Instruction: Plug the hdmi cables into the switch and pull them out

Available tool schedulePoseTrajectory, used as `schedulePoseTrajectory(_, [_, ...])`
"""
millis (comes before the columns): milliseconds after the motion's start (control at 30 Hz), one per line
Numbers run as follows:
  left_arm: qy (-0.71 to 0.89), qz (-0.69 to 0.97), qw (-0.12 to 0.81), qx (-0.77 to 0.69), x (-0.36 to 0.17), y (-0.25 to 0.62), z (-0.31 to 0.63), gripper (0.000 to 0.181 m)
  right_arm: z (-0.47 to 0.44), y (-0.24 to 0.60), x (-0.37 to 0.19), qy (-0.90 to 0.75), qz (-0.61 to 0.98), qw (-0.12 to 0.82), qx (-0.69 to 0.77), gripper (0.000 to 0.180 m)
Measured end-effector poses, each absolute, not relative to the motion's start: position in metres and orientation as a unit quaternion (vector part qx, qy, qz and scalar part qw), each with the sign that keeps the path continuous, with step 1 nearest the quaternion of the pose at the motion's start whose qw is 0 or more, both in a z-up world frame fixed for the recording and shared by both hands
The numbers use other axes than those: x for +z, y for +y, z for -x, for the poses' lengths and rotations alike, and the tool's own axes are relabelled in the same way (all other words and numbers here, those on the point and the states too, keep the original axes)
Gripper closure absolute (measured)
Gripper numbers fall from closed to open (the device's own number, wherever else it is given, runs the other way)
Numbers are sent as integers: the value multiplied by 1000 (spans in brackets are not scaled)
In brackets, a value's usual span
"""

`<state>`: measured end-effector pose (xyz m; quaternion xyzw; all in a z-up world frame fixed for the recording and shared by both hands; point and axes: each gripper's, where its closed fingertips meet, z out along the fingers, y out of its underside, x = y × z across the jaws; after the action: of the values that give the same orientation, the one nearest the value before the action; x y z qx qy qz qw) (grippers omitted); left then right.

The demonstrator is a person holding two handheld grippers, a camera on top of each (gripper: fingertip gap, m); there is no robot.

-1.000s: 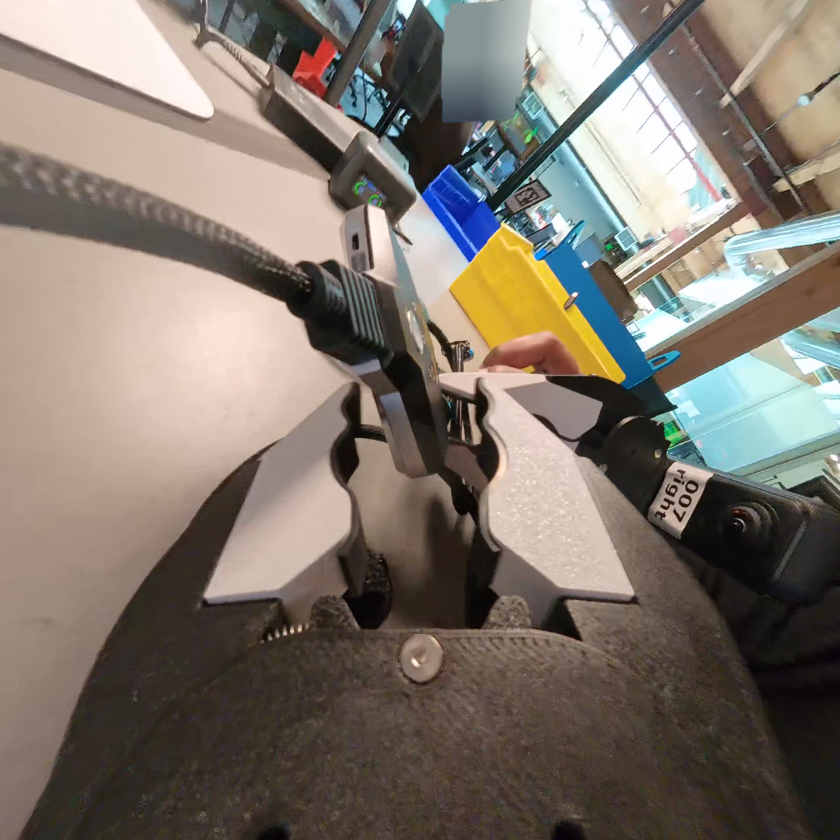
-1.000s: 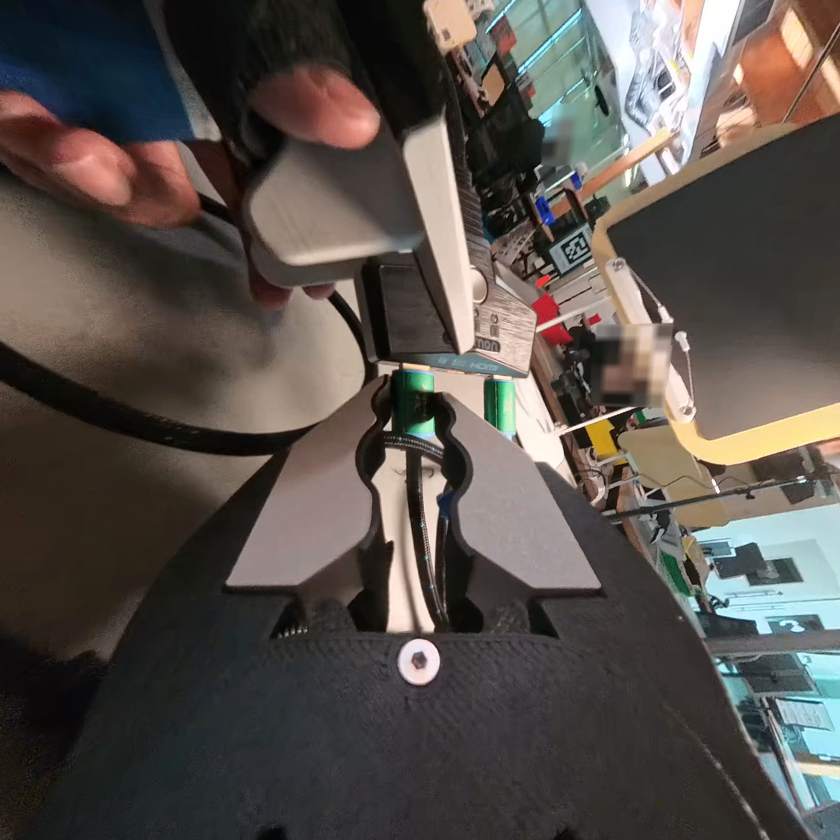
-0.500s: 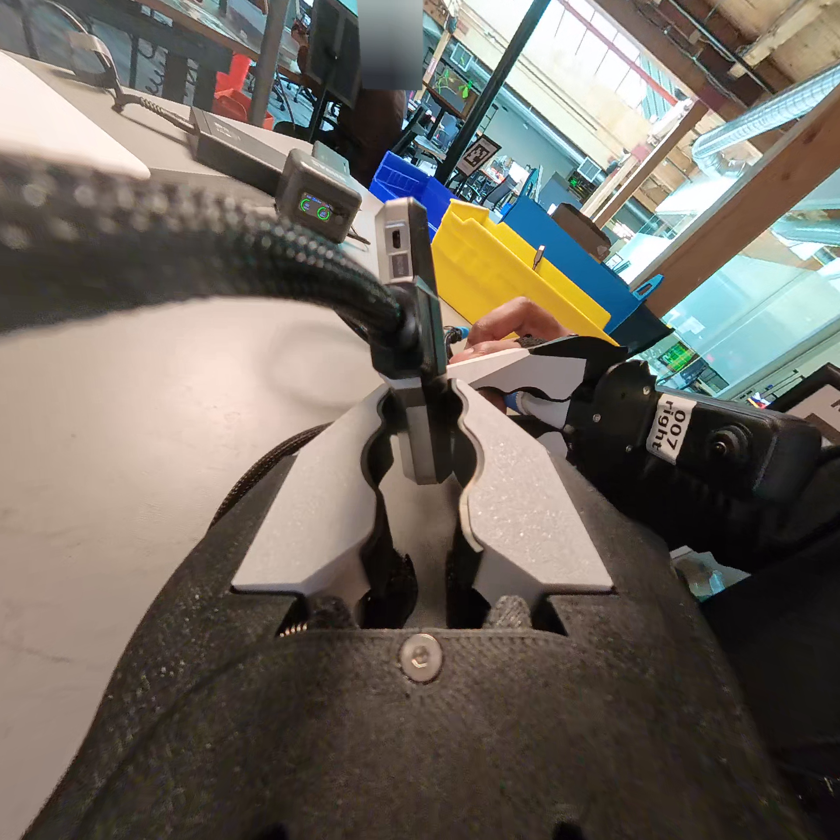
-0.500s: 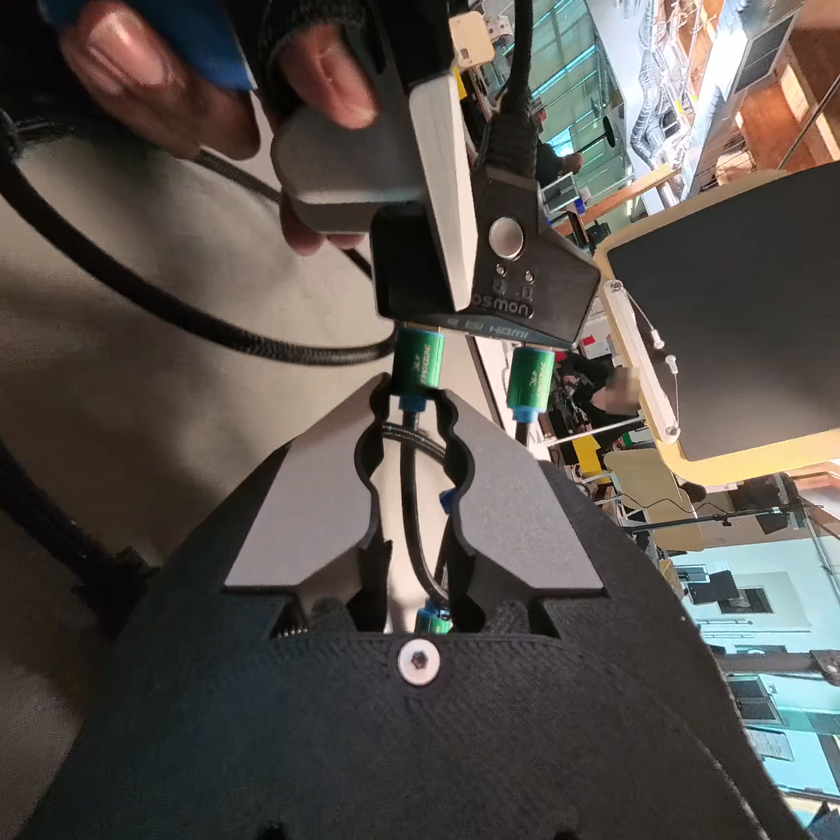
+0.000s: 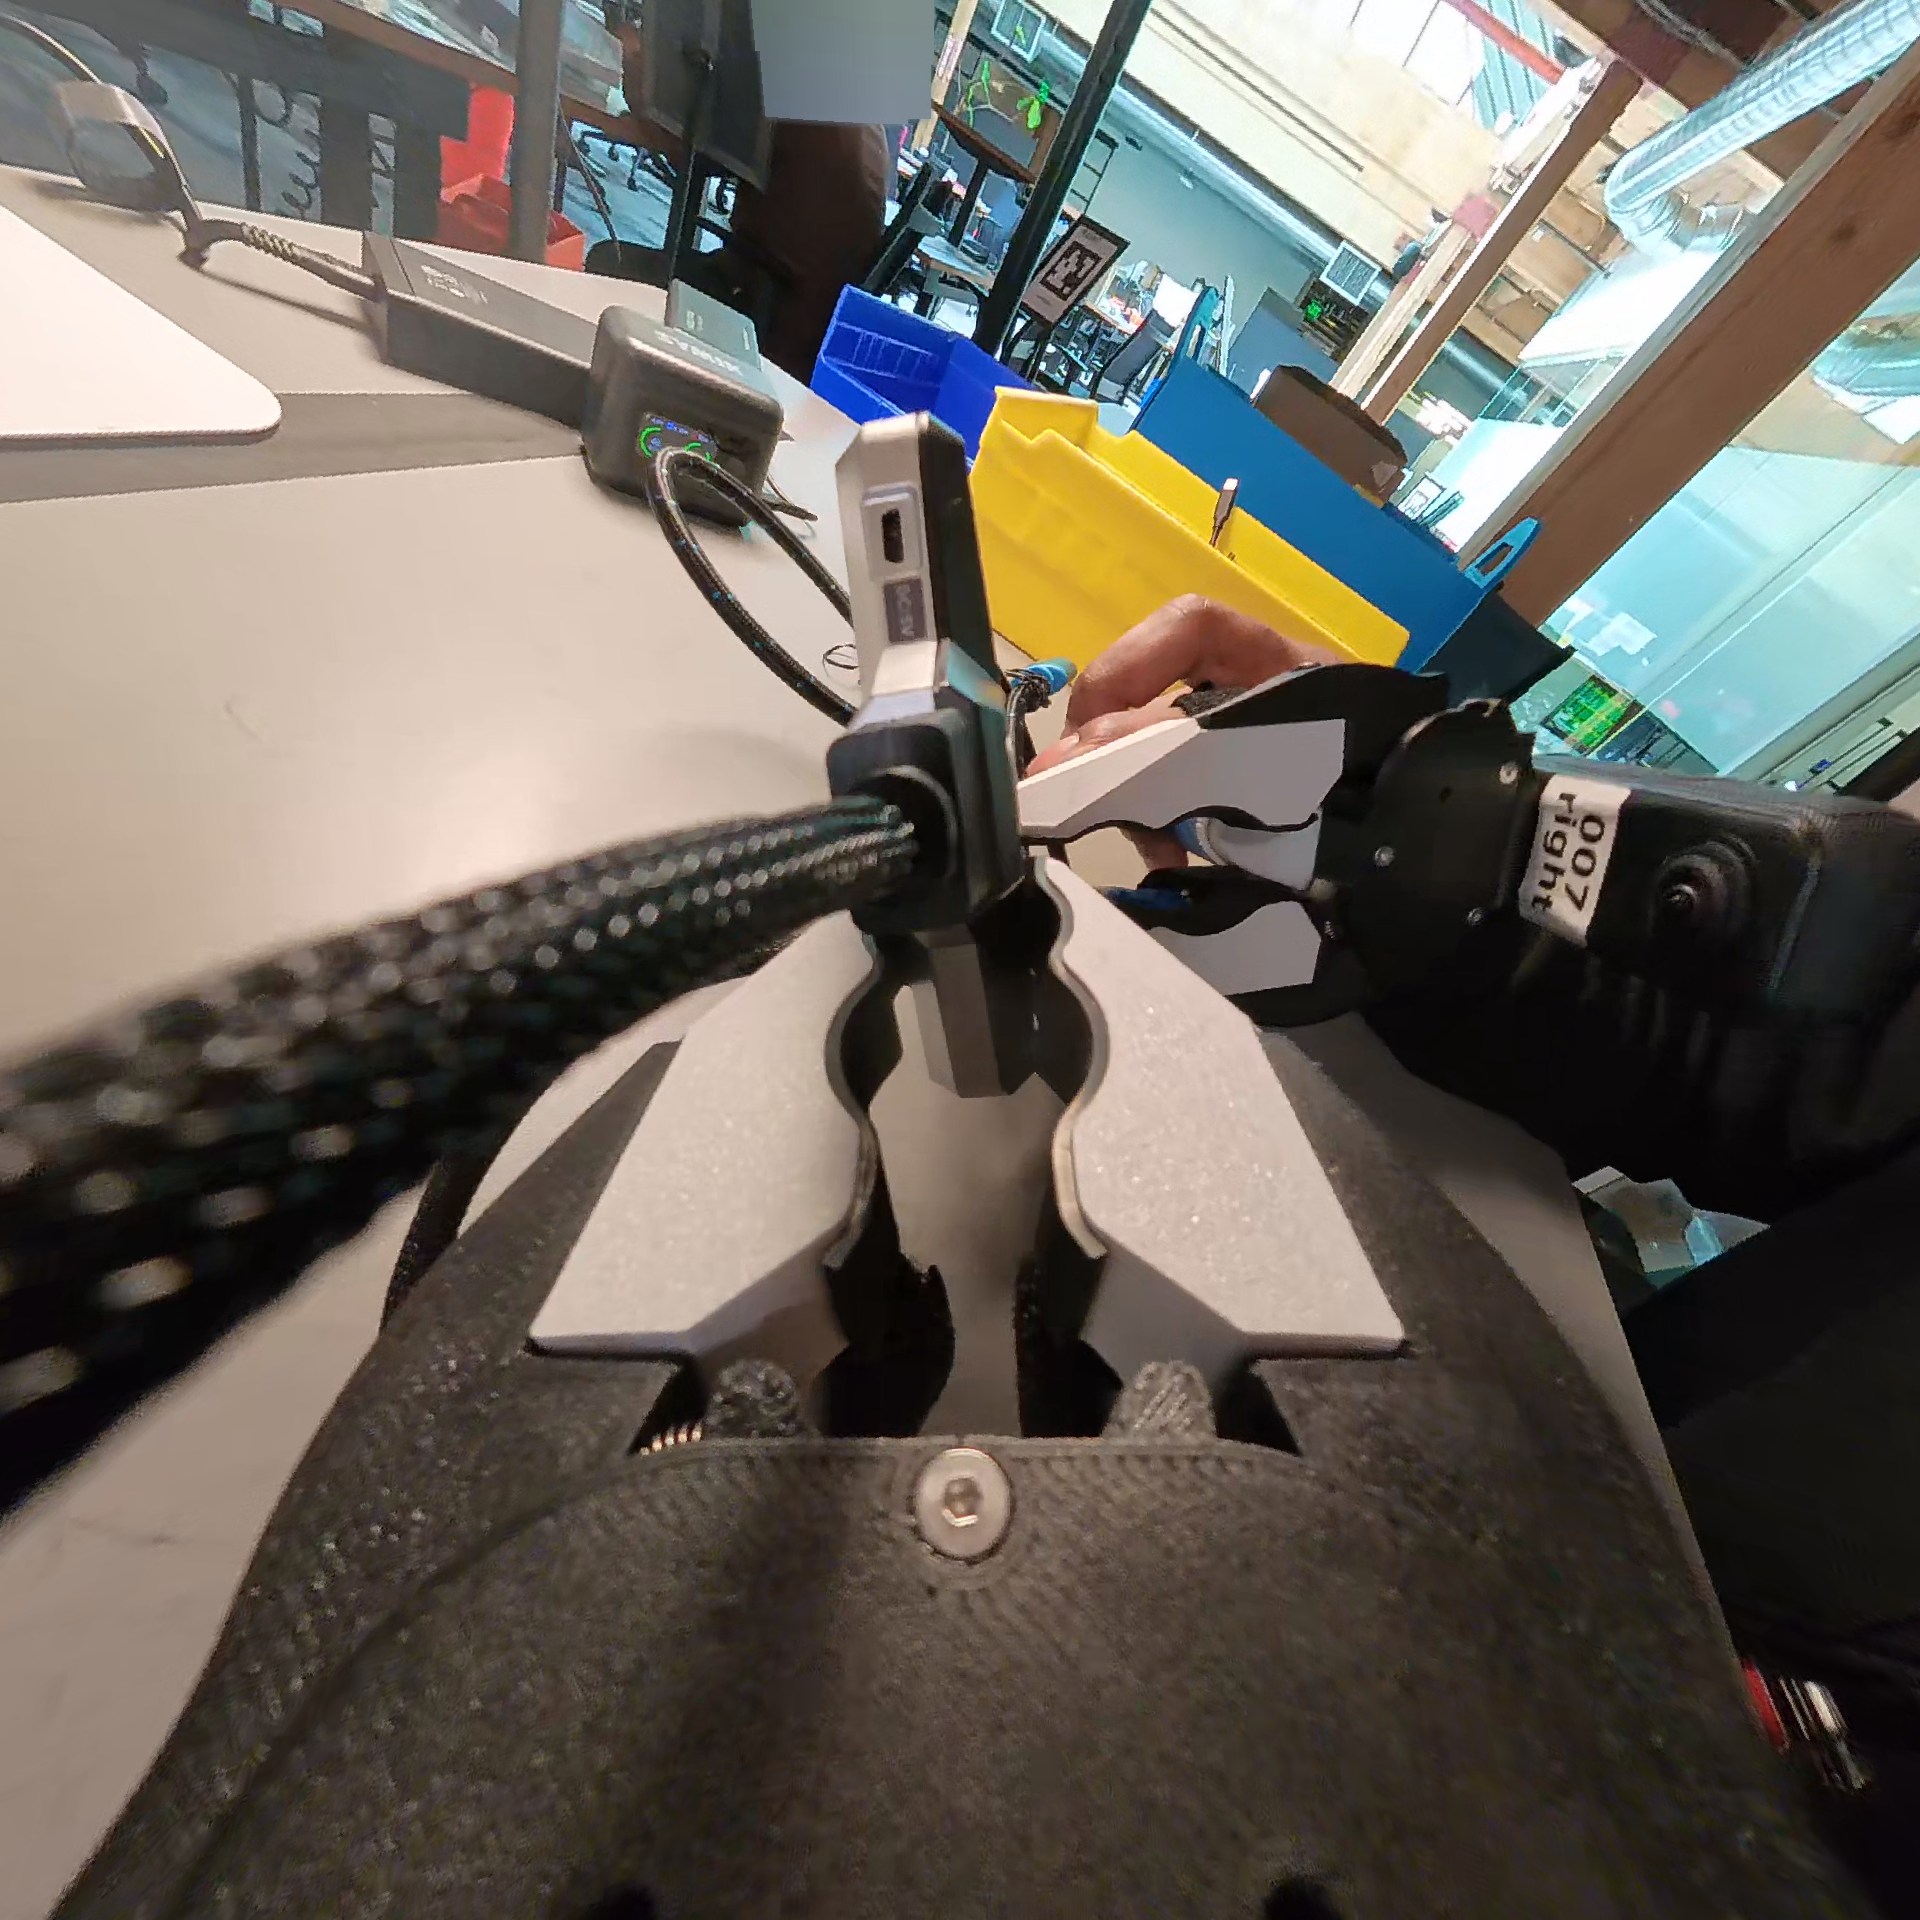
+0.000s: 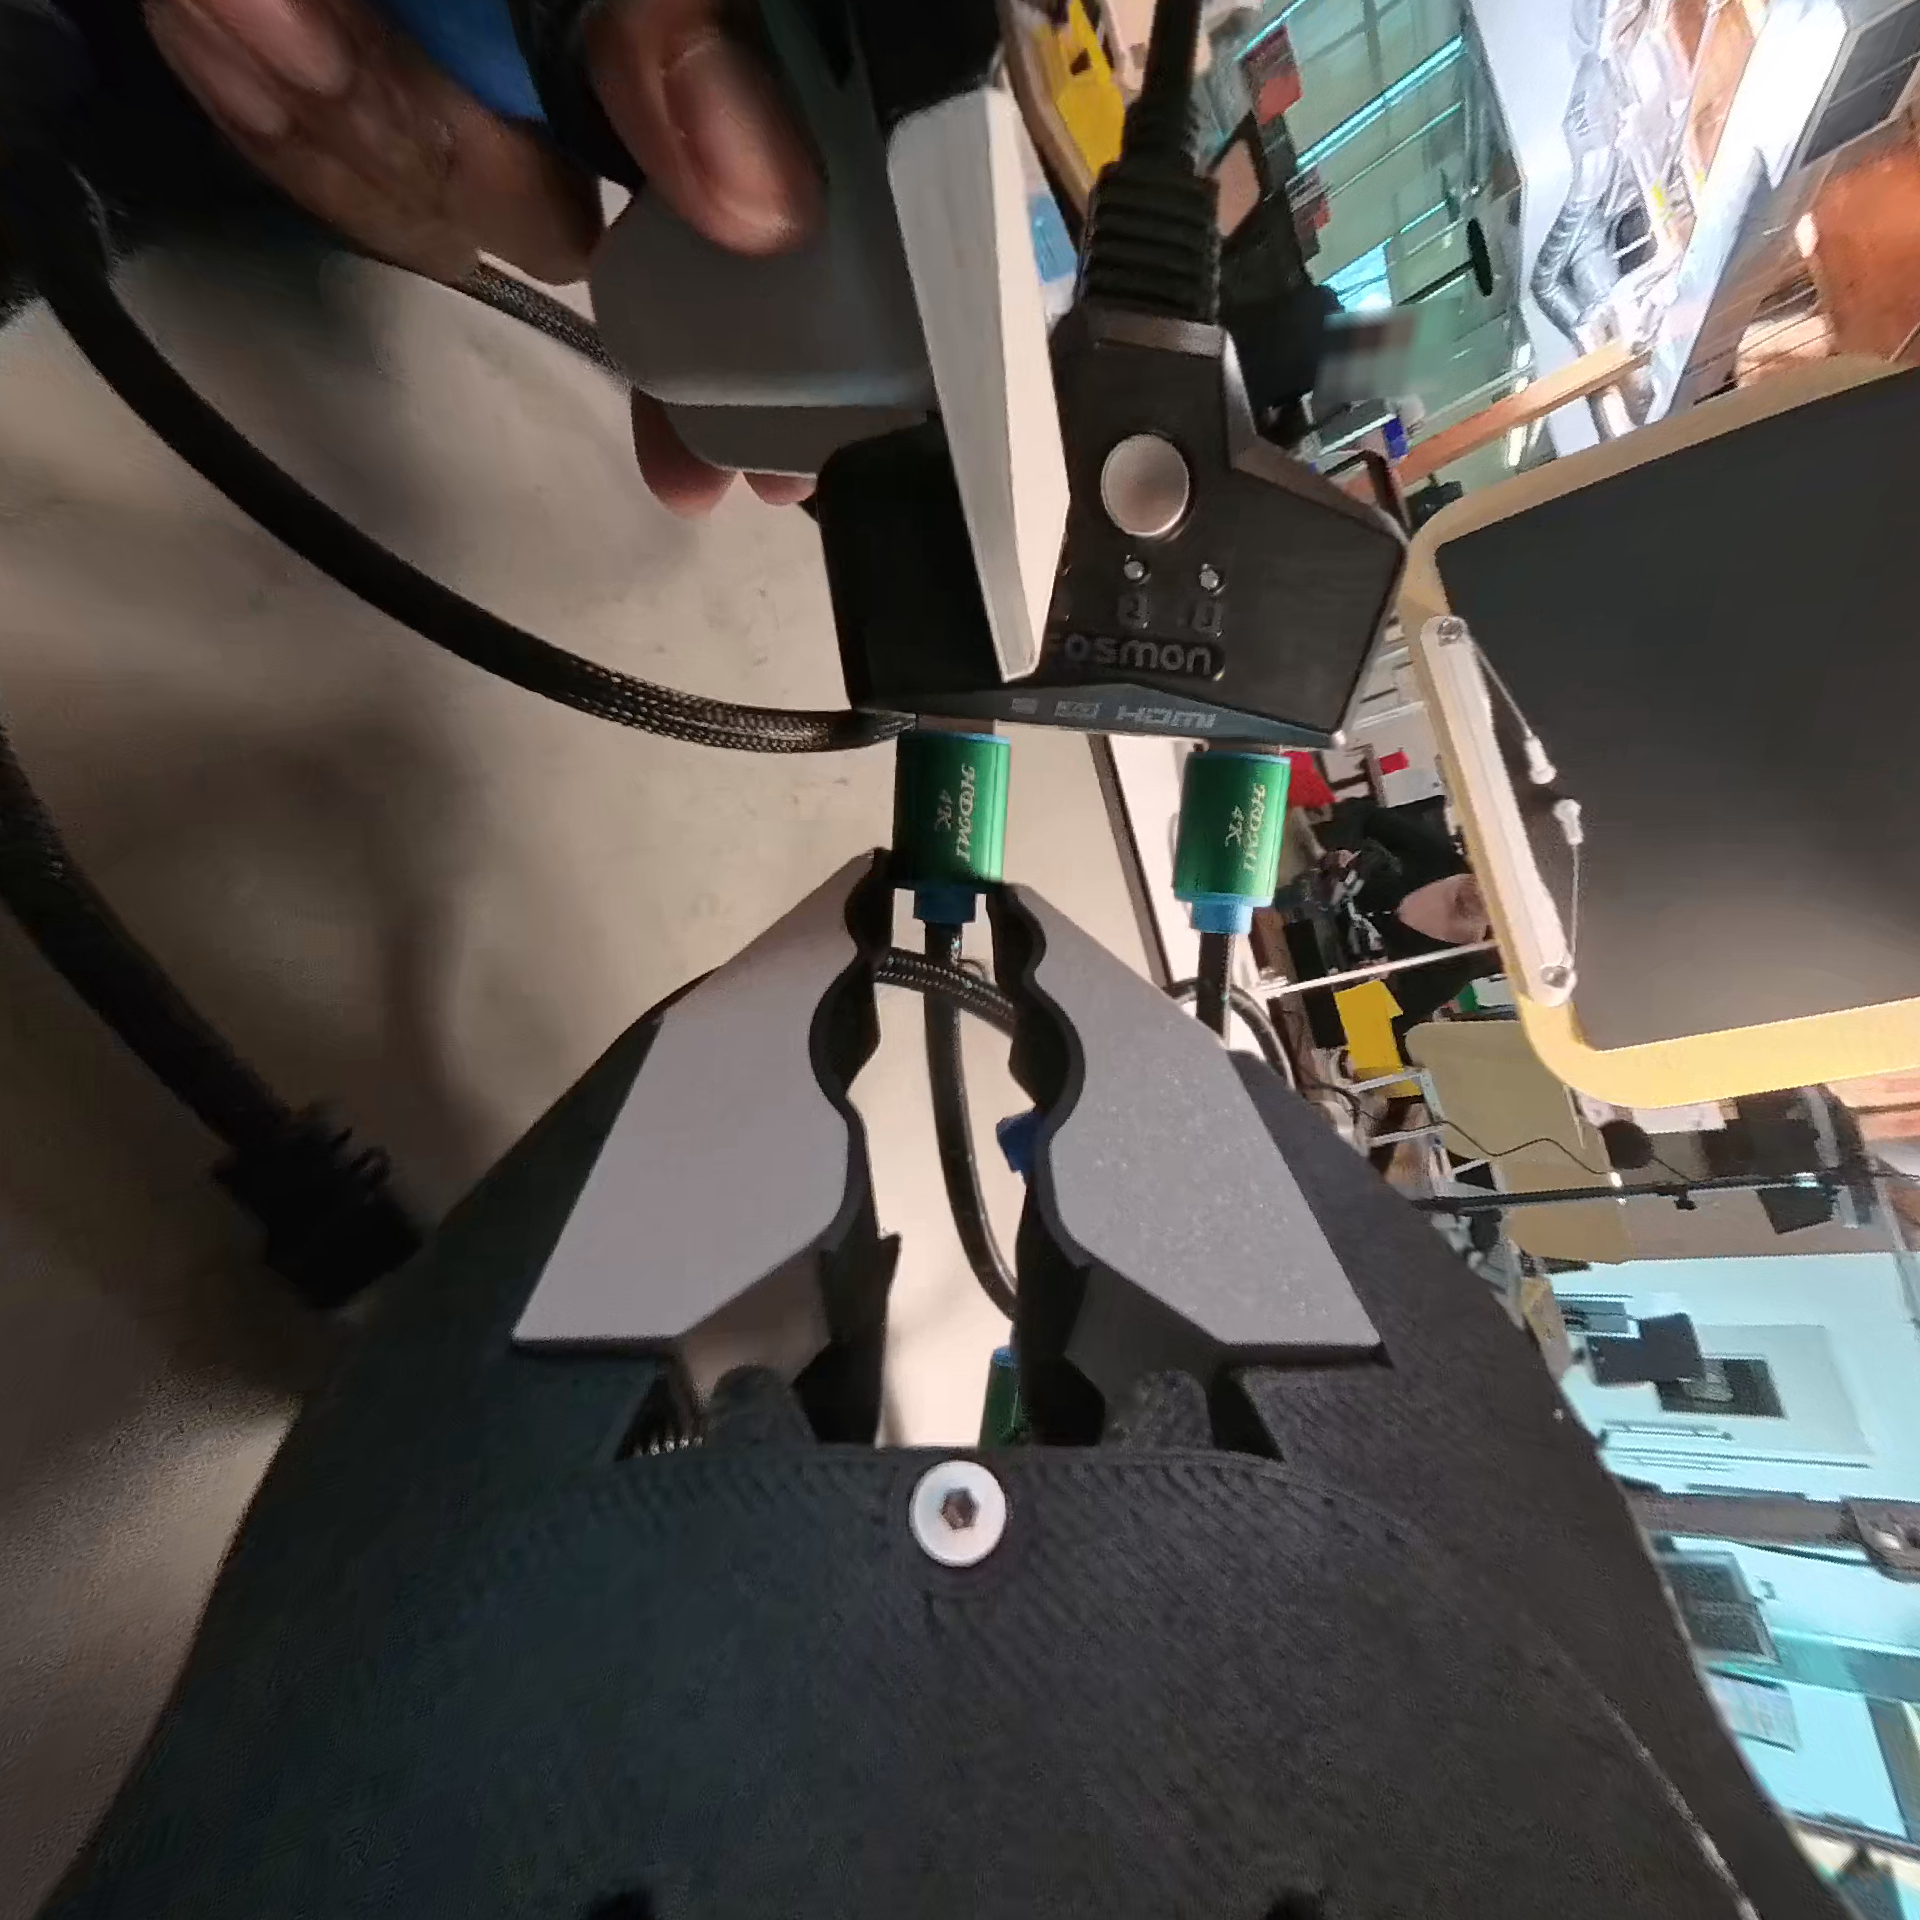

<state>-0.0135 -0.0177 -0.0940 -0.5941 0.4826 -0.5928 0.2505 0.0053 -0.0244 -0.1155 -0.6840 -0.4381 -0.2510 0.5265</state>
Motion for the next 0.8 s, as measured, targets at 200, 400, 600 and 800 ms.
schedulePoseTrajectory(200, [490, 584, 242, -600, -93, -22, 14, 160, -4, -32, -119, -471, 668, 517, -254, 164])
schedulePoseTrajectory(400, [535, 581, 214, -574, -105, -33, 17, 154, -5, -40, -125, -508, 645, 501, -275, 165])
schedulePoseTrajectory(600, [550, 567, 246, -562, -101, -38, 15, 158, -10, -44, -116, -496, 642, 515, -275, 164])
schedulePoseTrajectory(800, [547, 563, 227, -577, -100, -40, 17, 157, -10, -46, -113, -494, 641, 521, -271, 168])
